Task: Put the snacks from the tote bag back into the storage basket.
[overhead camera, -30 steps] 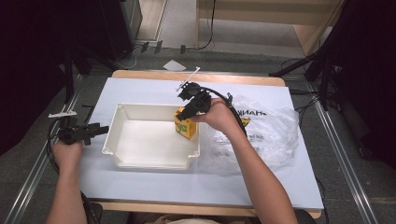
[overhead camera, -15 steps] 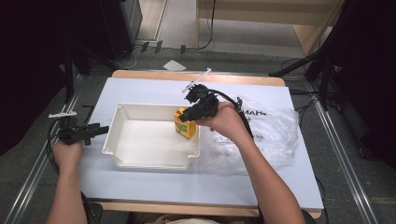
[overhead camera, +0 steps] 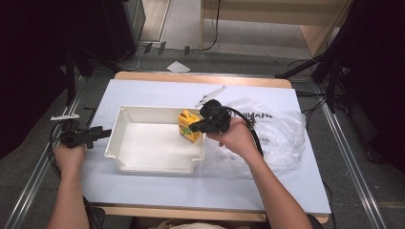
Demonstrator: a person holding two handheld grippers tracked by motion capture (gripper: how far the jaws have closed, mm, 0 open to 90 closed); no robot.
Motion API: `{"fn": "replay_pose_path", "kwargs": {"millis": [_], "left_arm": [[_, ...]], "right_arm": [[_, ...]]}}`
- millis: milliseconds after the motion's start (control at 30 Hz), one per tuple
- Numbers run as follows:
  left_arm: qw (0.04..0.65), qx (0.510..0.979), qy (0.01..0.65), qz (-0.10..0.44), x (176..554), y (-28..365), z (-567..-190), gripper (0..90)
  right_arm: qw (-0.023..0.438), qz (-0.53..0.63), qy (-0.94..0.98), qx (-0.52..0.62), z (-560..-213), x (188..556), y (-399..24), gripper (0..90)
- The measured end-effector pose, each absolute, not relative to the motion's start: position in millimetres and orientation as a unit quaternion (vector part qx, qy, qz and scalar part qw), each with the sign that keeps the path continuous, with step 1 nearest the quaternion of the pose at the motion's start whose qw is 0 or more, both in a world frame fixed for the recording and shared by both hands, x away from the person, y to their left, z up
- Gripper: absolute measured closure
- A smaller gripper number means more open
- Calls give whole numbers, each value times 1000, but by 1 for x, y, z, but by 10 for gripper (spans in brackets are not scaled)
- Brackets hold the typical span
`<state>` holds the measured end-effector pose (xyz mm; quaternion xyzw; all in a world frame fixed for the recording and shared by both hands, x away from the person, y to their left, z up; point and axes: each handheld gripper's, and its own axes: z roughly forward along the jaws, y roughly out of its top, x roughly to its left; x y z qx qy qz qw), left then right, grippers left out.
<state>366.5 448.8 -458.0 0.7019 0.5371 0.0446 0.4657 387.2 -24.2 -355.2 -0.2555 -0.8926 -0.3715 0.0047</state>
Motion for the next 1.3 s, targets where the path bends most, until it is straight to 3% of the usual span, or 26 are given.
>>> {"fn": "replay_pose_path", "kwargs": {"millis": [733, 1300], "left_arm": [[464, 705, 534, 44, 367, 448, -458, 249], [465, 705, 534, 43, 366, 449, -458, 249]], "right_arm": [[13, -334, -902, -272, -389, 396, -10, 900], [16, -327, -904, -276, -393, 401, -12, 900]]}}
